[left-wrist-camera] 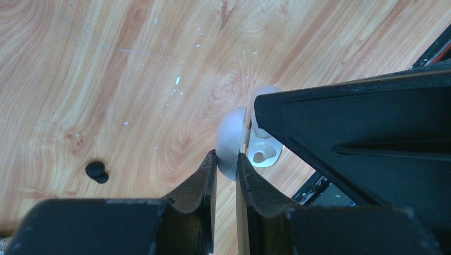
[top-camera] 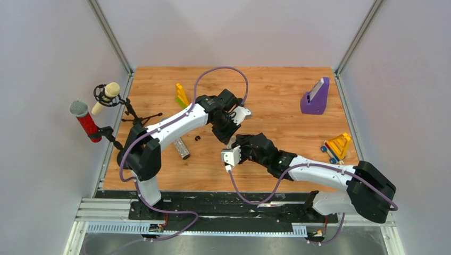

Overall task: Insert the wireless bluetooth earbuds into the charging case
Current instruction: Adjust the charging case.

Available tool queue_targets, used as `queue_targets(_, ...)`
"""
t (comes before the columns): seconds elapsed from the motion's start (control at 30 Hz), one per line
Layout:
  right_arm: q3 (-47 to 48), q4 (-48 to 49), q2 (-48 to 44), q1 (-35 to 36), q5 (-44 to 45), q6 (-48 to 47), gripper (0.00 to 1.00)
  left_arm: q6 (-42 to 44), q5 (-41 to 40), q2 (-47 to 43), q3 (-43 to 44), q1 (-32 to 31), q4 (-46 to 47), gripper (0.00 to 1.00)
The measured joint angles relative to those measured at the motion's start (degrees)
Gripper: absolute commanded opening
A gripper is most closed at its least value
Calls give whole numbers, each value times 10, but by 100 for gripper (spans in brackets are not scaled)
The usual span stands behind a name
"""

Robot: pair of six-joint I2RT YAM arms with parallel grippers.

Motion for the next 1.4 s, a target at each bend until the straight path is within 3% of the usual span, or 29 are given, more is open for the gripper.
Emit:
queue_targets(0.73, -6, 1, -4, 8, 0, -24, 28, 0, 5, 0, 0, 0, -4, 14)
queue_targets(1.3, -8, 0, -4, 19, 10, -30, 28, 0, 4, 0, 0, -1, -10, 13)
queue_targets(1.4, -8, -1, -4, 19, 14, -28, 32, 0, -2, 0, 0, -2, -10, 13)
